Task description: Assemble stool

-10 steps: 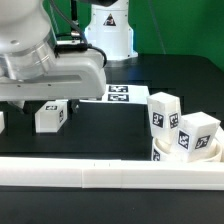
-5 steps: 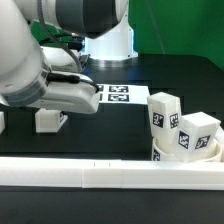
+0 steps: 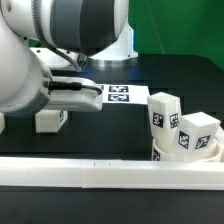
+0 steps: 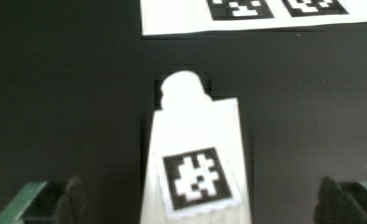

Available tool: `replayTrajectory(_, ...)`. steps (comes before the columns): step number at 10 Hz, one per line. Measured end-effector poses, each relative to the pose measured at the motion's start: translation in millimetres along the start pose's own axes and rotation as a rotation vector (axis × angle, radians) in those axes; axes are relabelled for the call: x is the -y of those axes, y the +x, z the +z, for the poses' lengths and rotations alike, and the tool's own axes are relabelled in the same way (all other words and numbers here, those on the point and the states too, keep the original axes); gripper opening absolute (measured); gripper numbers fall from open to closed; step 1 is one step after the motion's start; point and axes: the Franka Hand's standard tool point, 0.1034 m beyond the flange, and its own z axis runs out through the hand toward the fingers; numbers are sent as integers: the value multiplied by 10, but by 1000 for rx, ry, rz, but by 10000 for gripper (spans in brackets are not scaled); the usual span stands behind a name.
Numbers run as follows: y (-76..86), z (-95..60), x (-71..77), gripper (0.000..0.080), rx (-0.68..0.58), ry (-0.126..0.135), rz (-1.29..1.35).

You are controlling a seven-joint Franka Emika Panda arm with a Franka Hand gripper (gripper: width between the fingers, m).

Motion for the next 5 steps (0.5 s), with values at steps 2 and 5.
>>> replayTrajectory(2,2,13,-14,648,2,1,7)
replayTrajectory(5,57,27,23,648,-8,-3,-2)
